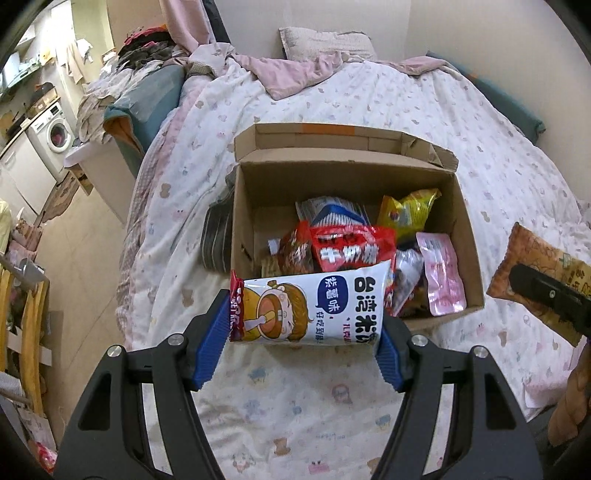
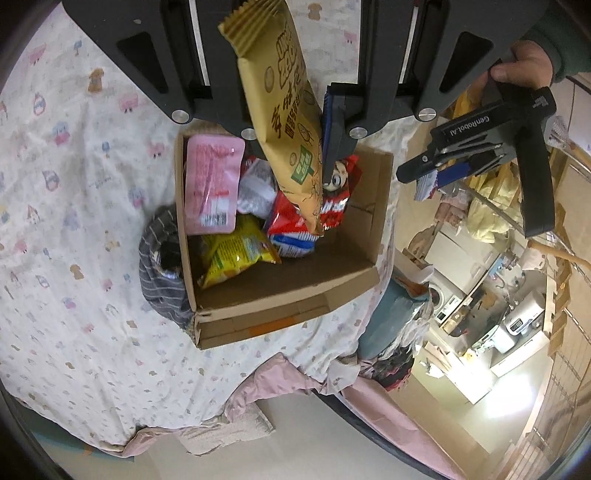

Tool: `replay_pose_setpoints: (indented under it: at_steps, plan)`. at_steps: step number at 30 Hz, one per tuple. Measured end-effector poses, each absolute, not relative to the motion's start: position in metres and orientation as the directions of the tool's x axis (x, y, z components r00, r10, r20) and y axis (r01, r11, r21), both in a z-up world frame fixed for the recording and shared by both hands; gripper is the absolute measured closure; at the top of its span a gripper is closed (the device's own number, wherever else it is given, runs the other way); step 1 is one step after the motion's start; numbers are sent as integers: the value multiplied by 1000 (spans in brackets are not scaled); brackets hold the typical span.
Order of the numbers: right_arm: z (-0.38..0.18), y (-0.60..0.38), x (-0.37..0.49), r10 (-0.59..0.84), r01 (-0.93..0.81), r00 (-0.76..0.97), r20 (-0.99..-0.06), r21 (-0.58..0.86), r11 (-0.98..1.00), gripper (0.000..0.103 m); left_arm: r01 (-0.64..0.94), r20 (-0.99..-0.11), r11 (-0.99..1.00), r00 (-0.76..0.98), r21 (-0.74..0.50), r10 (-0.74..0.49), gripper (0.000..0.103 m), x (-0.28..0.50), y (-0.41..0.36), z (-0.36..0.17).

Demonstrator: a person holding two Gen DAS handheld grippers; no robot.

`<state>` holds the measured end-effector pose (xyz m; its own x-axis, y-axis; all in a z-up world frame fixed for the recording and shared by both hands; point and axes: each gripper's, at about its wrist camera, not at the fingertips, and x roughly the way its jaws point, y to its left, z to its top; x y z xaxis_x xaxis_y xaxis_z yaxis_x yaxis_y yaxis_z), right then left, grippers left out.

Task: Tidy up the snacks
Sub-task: 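Carry both held snacks up and over the cardboard box, then lower both snacks into the box and open both tools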

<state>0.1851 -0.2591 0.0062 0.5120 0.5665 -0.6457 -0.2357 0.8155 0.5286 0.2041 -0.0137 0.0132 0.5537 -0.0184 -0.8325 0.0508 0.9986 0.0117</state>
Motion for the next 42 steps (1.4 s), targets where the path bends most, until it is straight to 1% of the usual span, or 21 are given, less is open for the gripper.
replay_pose_setpoints:
  at_steps: [12,18,25,32,35,38,42]
  plan:
    - [2,-257,223,542,-225,518,-662,506,833,87,72,-813,997,581,4,-39,37,242,-24,10]
    - [-6,-258,245,536,-228,518,-667,496,838,87,73,-815,997,578,-11,-51,37,256,-21,-2]
    - [-20,-260,260,542,-201,512,-666,521,830,87,57,-811,998,582,-34,-60,37,270,-12,-17]
    - [-37,-242,274,560,-213,455,-692,527,823,87,87,-823,995,560,-56,-95,37,279,-18,-26]
    - [-43,-236,277,569,-210,436,-697,537,817,87,91,-816,995,572,-36,-82,36,280,-20,-25]
    - [-46,-233,278,578,-207,423,-698,546,812,87,84,-807,996,588,-6,-54,32,281,-21,-25]
    - [-48,-227,281,603,-211,399,-691,570,794,87,70,-820,997,570,-12,-50,31,283,-20,-29]
